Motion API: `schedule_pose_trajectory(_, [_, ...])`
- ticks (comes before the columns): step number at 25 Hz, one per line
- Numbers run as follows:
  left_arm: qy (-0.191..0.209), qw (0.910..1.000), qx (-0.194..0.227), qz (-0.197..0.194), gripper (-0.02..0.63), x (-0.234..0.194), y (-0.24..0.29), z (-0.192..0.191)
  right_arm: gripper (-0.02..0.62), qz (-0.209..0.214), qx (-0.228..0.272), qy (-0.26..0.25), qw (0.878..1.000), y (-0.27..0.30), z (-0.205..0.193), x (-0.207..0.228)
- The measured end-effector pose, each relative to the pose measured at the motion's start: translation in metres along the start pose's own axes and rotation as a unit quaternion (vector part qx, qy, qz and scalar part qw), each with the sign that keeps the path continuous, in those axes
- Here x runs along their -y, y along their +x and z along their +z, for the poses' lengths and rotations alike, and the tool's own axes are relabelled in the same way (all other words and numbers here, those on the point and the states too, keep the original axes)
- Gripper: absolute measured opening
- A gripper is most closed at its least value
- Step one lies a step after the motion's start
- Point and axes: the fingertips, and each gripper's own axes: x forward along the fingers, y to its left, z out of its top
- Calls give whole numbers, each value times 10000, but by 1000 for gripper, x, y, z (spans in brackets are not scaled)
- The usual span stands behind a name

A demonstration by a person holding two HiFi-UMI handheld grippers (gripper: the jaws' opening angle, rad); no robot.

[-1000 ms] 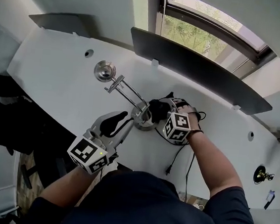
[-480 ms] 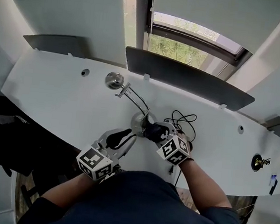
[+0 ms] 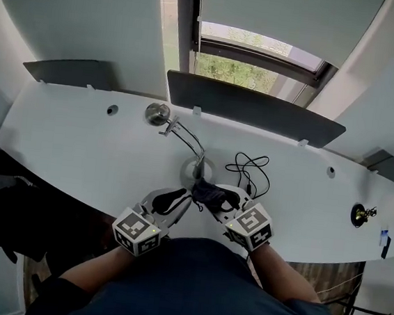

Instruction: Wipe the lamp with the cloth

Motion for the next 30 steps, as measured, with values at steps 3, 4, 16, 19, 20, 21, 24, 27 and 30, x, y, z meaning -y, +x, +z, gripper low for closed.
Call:
schedule_pose_trajectory(3, [133, 9999, 31, -59, 60, 4, -1, 5, 158, 95, 431, 296, 9986, -12, 20, -9])
schedule_pose_trajectory(4, [185, 9998, 48, -84, 54, 5, -1, 7, 158, 144, 577, 403, 9974, -17, 27, -12])
schedule_pose_trajectory(16, [445, 9981, 391, -182, 8, 16, -6, 23, 160, 481, 1458, 752, 9853, -42, 57, -32])
schedule_pose_trajectory(19, [500, 9978, 398, -197, 8, 18, -5, 23, 160, 500, 1499, 835, 9839, -41, 52, -30])
schedule_pose_trajectory(20, [505, 9977, 399, -196, 8, 19, -5, 23, 159, 517, 1515, 870, 9833, -41, 50, -29])
schedule_pose_trajectory(21, [505, 9977, 402, -192, 8, 19, -6, 23, 158, 536, 1526, 888, 9828, -41, 50, -28])
schedule_pose_trajectory(24, [555, 9974, 405, -198, 8, 20, -5, 23, 156, 579, 1523, 815, 9833, -42, 50, -31])
schedule_pose_trajectory(27, [515, 9977, 404, -187, 8, 20, -4, 21, 156, 619, 1487, 734, 9842, -40, 50, -34])
schedule_pose_trajectory(30, [502, 9978, 379, -187, 8, 22, -3, 21, 156, 638, 1465, 706, 9846, -41, 49, -33])
